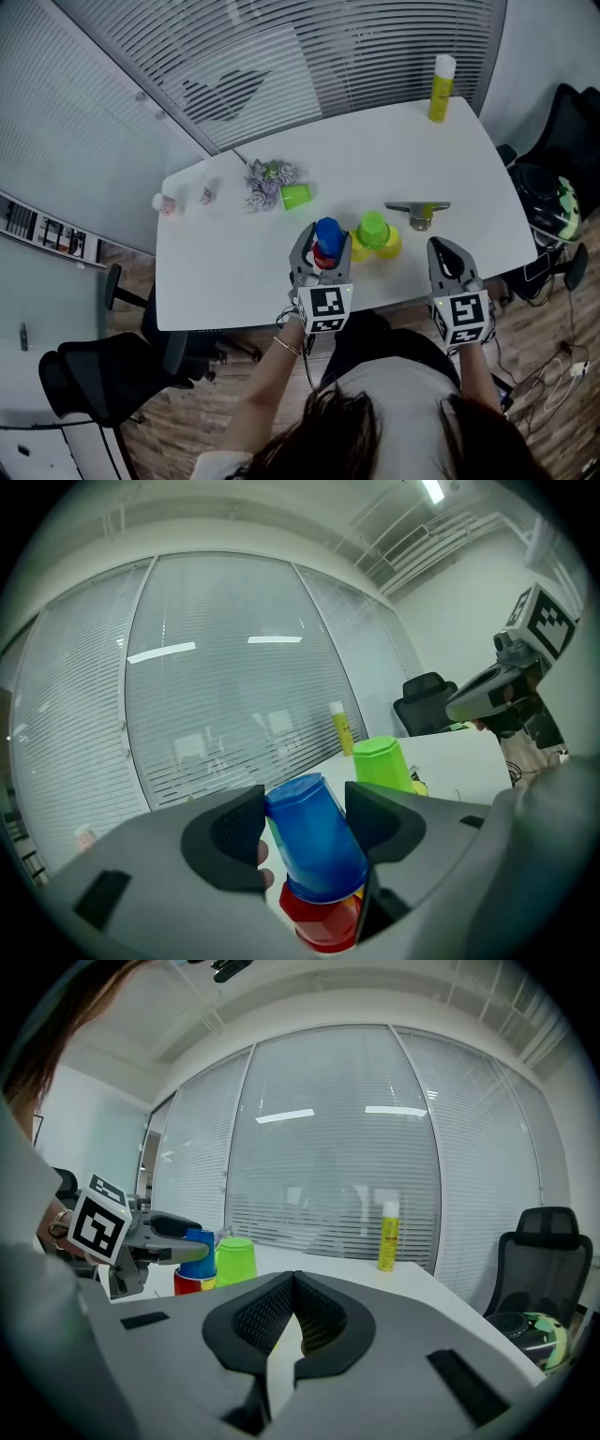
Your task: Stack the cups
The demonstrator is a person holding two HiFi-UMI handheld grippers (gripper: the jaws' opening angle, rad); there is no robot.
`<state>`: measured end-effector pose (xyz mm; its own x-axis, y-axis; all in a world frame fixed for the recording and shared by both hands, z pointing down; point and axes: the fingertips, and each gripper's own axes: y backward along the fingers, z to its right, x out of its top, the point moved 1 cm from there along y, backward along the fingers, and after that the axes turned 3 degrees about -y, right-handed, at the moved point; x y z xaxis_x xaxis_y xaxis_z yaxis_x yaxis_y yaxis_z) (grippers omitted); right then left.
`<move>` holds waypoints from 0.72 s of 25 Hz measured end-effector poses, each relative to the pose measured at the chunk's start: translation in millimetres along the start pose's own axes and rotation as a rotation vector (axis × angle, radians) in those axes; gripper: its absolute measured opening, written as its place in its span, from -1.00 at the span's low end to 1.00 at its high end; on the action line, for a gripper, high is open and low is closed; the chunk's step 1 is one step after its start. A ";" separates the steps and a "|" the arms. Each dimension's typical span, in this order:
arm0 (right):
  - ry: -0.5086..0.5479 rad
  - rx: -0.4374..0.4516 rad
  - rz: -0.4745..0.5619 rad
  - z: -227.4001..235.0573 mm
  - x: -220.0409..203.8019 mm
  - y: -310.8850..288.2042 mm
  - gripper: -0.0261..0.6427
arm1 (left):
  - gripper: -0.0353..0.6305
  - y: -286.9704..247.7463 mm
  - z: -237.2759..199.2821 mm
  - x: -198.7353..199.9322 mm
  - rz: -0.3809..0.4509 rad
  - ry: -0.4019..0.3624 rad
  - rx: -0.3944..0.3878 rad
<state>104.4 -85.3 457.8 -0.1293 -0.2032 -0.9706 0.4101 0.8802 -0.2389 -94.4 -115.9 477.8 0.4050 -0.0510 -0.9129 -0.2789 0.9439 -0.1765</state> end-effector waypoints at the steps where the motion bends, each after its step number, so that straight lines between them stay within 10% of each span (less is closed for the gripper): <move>1: 0.000 0.001 0.000 -0.1 0.0 -0.2 -0.84 | -0.05 0.1 0.5 -0.1 0.000 -0.004 0.001; 18: -0.004 0.009 0.005 2.2 -1.5 -0.7 -0.84 | -0.04 1.4 6.0 1.2 0.005 0.017 -0.002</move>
<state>106.2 -86.5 459.3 -0.1235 -0.2009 -0.9718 0.4187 0.8773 -0.2346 -89.0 -112.7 478.6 0.3888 -0.0523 -0.9198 -0.2827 0.9434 -0.1732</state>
